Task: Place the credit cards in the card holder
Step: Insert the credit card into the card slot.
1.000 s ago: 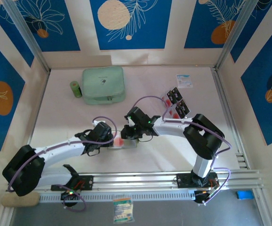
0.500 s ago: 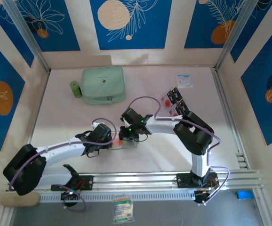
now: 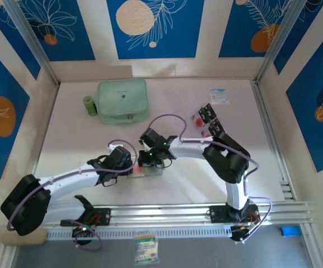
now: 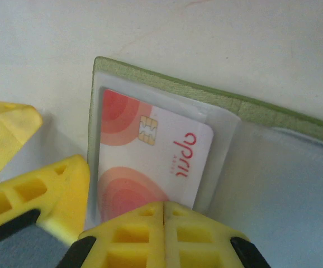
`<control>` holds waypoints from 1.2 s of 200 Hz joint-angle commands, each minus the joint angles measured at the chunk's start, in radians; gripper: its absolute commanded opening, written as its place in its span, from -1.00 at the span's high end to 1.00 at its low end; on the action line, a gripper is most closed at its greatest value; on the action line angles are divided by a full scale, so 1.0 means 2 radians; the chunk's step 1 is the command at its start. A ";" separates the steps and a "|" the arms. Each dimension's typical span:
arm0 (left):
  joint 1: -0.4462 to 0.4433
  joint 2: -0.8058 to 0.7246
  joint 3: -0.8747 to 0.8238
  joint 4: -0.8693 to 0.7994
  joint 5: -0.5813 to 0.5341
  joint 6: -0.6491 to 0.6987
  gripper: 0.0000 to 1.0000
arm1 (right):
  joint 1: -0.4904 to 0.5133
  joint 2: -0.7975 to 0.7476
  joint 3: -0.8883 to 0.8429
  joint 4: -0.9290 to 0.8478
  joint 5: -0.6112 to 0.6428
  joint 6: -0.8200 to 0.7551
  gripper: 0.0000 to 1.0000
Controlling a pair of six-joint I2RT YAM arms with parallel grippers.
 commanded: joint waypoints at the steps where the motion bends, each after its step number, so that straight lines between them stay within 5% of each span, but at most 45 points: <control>1: 0.001 -0.011 -0.004 -0.016 -0.014 -0.009 -0.24 | -0.002 -0.041 -0.004 -0.017 0.005 -0.003 0.93; 240: 0.004 -0.006 -0.011 -0.006 -0.013 -0.019 -0.18 | 0.016 0.022 -0.001 -0.017 0.018 0.019 1.00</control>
